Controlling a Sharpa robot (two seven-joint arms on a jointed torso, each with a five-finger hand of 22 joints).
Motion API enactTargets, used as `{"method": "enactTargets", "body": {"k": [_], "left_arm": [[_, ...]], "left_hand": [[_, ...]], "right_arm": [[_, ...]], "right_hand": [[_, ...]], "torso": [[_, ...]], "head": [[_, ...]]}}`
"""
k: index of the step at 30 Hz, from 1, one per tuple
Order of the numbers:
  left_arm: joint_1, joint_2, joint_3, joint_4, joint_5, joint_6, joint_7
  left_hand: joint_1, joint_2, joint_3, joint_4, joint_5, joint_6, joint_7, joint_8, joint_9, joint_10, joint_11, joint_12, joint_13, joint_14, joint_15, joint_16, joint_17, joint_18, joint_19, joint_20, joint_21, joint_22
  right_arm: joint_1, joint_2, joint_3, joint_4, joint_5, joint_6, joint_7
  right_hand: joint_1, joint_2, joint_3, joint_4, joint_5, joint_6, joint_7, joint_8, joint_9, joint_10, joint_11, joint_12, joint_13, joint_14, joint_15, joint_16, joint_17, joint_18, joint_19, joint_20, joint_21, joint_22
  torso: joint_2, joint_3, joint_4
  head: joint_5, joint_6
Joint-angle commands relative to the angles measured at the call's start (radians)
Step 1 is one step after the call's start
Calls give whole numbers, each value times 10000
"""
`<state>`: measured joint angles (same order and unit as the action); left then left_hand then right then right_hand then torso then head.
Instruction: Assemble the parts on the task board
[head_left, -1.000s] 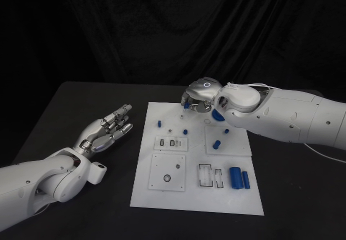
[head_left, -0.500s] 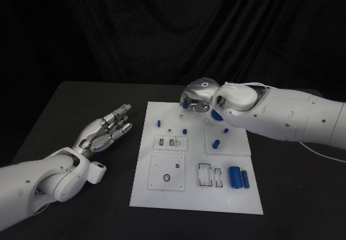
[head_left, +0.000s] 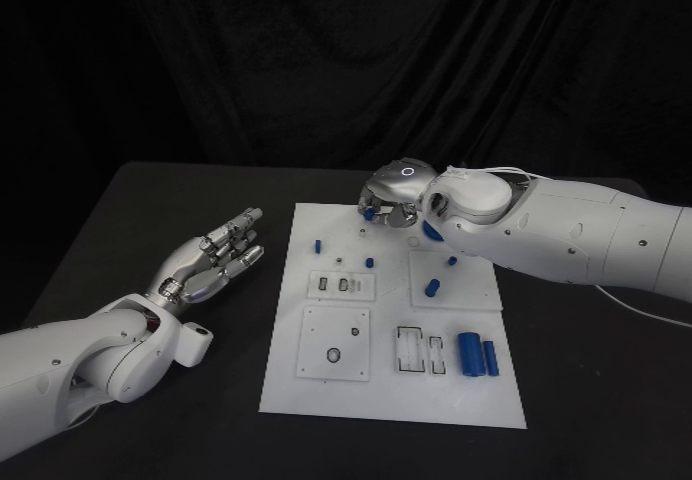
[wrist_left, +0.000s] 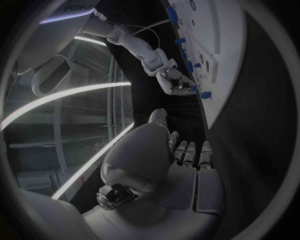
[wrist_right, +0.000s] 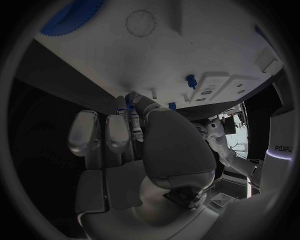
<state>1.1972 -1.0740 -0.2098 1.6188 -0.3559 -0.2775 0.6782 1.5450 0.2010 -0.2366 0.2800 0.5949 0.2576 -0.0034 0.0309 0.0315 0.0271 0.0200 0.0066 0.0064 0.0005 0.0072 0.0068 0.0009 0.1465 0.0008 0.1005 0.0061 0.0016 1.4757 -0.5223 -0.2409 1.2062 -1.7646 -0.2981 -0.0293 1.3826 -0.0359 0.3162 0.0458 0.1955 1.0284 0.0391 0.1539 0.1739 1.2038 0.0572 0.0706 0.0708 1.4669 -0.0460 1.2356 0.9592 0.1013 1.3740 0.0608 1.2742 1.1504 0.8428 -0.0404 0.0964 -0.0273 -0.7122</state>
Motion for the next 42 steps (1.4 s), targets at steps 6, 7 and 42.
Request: {"method": "enactTargets", "body": {"k": [6,7,42], "left_arm": [[31,45,5,-35,-36,157,1952],[31,50,4,-41,-36,163,1948],[30,-167,-12,18,-36,216,1895]], "left_hand": [[99,-12,50,9,50,-48,22,-5,-5,-41,73,-12,-7,-5,50,-68,-9,192,-8,70,-61,-16],[99,-12,50,9,50,-48,22,-5,-5,-41,73,-12,-7,-5,50,-68,-9,192,-8,70,-61,-16],[113,4,81,2,50,-60,88,-4,-4,-58,137,-15,-11,-5,123,-68,-9,189,-8,140,-61,-16]], "right_arm": [[-25,6,1,-23,4,94,8],[-25,7,1,-24,4,91,7],[478,-2448,92,2114,6,-2235,-63]], "right_hand": [[-112,-37,58,48,-52,212,405,-125,1748,-128,23,-84,-9,1,86,29,-35,-51,-34,77,11,1],[-115,-41,61,53,-62,197,403,-139,1749,-131,24,-83,-7,-3,88,24,-42,-51,-37,79,9,2],[66,-75,-463,318,-336,-2058,536,-392,-130,-1217,70,725,1042,-1051,80,-1240,-1822,234,-988,152,-1507,-921]], "torso": [[5,9,6],[3,7,0],[-7,4,-33]], "head": [[-10,-30],[-3,-26],[103,108]]}}
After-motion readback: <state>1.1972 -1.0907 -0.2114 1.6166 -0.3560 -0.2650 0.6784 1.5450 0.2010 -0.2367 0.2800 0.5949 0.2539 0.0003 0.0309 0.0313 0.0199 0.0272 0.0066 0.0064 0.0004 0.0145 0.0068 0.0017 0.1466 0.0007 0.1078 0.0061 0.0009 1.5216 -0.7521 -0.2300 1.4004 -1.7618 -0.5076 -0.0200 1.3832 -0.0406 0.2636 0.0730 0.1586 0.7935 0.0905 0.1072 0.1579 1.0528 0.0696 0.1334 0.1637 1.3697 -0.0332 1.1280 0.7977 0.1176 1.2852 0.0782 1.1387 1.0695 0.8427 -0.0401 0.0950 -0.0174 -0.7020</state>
